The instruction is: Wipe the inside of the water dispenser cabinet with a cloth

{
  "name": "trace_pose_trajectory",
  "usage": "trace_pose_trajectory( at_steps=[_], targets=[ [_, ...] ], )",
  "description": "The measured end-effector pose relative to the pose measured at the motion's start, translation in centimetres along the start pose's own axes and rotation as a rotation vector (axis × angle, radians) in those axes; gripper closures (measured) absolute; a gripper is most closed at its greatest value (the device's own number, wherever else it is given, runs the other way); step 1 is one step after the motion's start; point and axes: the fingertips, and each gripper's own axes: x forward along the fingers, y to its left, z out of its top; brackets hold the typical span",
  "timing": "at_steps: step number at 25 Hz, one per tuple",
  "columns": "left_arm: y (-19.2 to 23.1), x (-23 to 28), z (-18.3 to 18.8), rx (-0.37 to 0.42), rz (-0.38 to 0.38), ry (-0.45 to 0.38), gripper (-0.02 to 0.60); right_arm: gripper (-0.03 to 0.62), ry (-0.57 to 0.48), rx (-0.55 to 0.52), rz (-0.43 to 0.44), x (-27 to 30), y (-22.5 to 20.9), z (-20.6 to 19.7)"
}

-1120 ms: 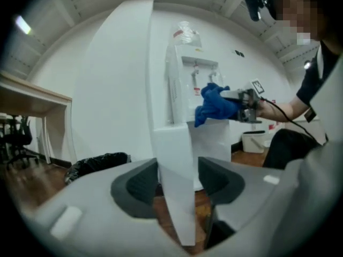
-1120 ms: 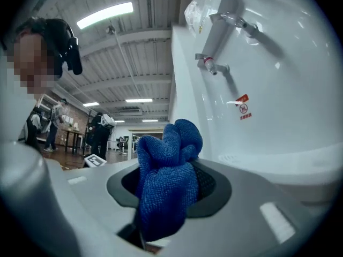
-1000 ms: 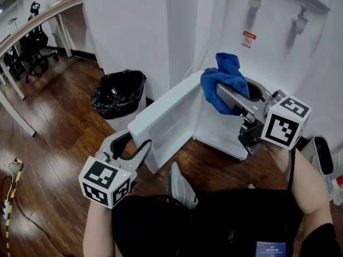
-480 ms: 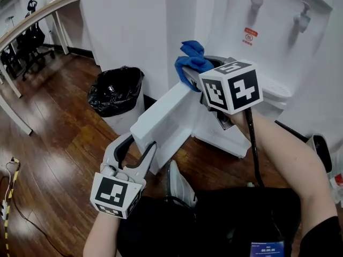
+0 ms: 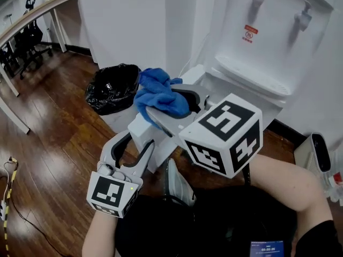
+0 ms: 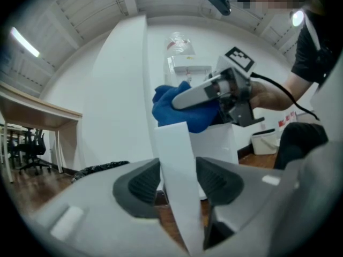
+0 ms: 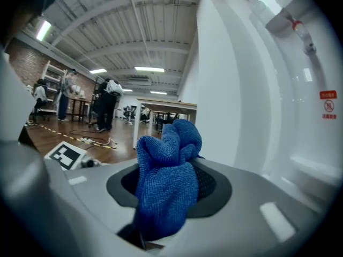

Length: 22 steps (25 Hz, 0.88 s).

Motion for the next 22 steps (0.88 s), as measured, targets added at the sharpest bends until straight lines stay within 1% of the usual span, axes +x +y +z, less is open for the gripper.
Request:
trace_pose_trajectory(
  at_steps=[3,4,5,6,7,9,13,15,16,18,22],
  targets=[
    [0.0,-0.1,0.0,-0.003,-0.001,-0.001,0.371,0.419,-0.061,-0.005,0.156,-0.9,5.7,0.7],
    [0.0,-0.2,-0.1,-0.004,-0.001,0.000,0.371,0.419,-0.077,-0.012,0.196,-1.3,7.1,0.8],
    [0.0,-0.3,-0.1,-0.005,-0.001,0.000,0.371,0.420,-0.094,-0.026,0.218,-1.7,8.0,0.9],
    [0.0,-0.4,-0.1,-0.005,0.000,0.000,0.371,0.419,-0.115,-0.042,0.218,-2.2,8.3,0.9],
    [0.1,-0.4,0.0,-0.006,0.001,0.001,0.371,0.421,-0.140,-0.051,0.194,-2.6,7.8,0.9],
    [0.1,-0.4,-0.1,-0.004,0.002,0.002,0.371,0.421,-0.185,-0.028,0.091,-3.4,4.3,0.3],
    [0.4,-0.3,0.0,-0.010,0.016,0.005,0.371,0.422,-0.204,0.075,-0.184,-4.9,-7.0,-3.2],
    [0.5,-0.2,0.1,-0.022,0.036,0.006,0.371,0.422,-0.203,0.133,-0.280,-5.6,-11.2,-5.0],
    [0.6,-0.2,0.1,-0.022,0.041,0.006,0.371,0.422,-0.206,0.162,-0.307,-5.9,-12.6,-5.7],
    [0.7,-0.2,0.0,-0.019,0.043,0.009,0.371,0.422,-0.214,0.203,-0.329,-6.1,-13.9,-6.7],
    [0.9,-0.2,-0.5,-0.026,0.042,0.025,0.371,0.422,-0.238,0.205,-0.366,-5.9,-14.2,-7.6]
  ],
)
